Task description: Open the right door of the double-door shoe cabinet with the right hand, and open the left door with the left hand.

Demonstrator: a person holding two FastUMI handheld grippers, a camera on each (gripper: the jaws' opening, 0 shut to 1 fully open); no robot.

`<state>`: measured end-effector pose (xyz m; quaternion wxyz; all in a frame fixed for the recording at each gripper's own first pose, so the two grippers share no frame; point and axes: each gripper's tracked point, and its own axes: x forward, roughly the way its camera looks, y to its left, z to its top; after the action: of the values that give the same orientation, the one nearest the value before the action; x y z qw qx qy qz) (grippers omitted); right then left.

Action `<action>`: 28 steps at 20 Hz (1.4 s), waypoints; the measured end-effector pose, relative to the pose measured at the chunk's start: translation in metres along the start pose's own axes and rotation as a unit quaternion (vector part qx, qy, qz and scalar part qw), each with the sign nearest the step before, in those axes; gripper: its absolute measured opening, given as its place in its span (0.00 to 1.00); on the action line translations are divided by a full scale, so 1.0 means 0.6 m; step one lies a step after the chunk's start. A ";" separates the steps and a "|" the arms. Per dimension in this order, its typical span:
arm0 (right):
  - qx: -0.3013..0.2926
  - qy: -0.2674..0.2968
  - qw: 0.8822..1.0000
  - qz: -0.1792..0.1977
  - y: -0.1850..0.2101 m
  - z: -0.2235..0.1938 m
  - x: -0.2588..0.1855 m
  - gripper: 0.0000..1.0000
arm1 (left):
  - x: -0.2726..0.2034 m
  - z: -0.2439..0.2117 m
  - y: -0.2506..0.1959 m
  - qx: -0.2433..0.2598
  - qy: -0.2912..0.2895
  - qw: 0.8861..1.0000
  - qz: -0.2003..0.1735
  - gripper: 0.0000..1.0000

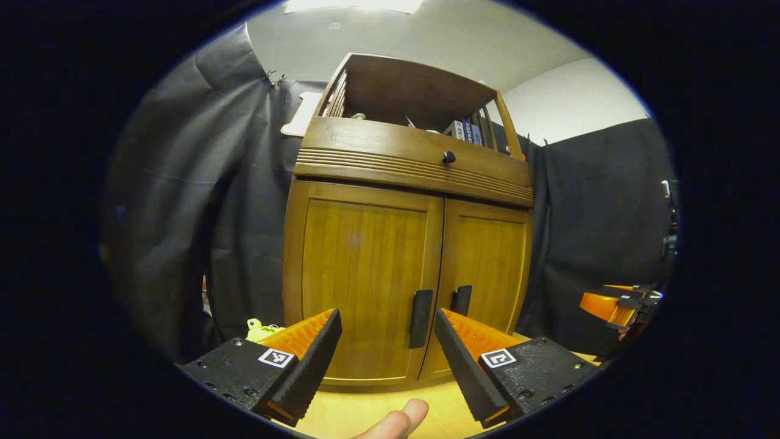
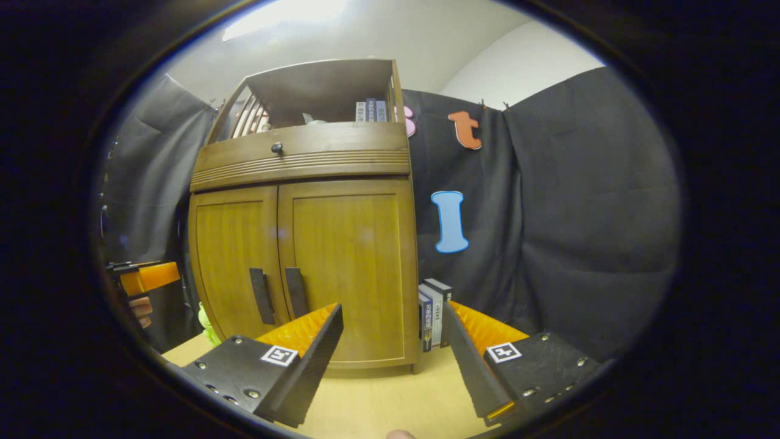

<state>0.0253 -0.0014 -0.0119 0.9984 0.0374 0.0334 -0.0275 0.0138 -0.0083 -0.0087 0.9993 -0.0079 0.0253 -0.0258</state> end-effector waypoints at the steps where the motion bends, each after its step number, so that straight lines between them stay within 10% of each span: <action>1: 0.000 0.003 1.000 0.006 0.012 -0.002 0.025 0.95 | 0.002 0.001 0.005 -0.004 0.002 1.000 0.001 0.92; 13: -0.015 0.036 0.989 0.141 0.260 -0.074 0.226 0.99 | 0.045 0.001 0.063 -0.025 0.017 1.000 0.003 0.96; 22: -0.012 0.067 0.989 0.128 0.322 -0.105 0.308 0.99 | 0.051 -0.002 0.063 -0.026 0.022 0.999 -0.002 0.92; 26: -0.005 0.073 0.988 0.134 0.328 -0.124 0.322 0.25 | 0.052 -0.011 0.064 -0.023 0.028 0.999 0.002 0.92; 28: -0.001 0.079 0.985 0.153 0.326 -0.115 0.305 0.23 | 0.053 -0.010 0.065 -0.021 0.028 0.999 0.002 0.92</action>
<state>0.2145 0.1888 -0.0790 0.9851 0.0432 0.1057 0.1286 0.0475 0.0289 -0.0171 0.9979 -0.0279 0.0539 -0.0230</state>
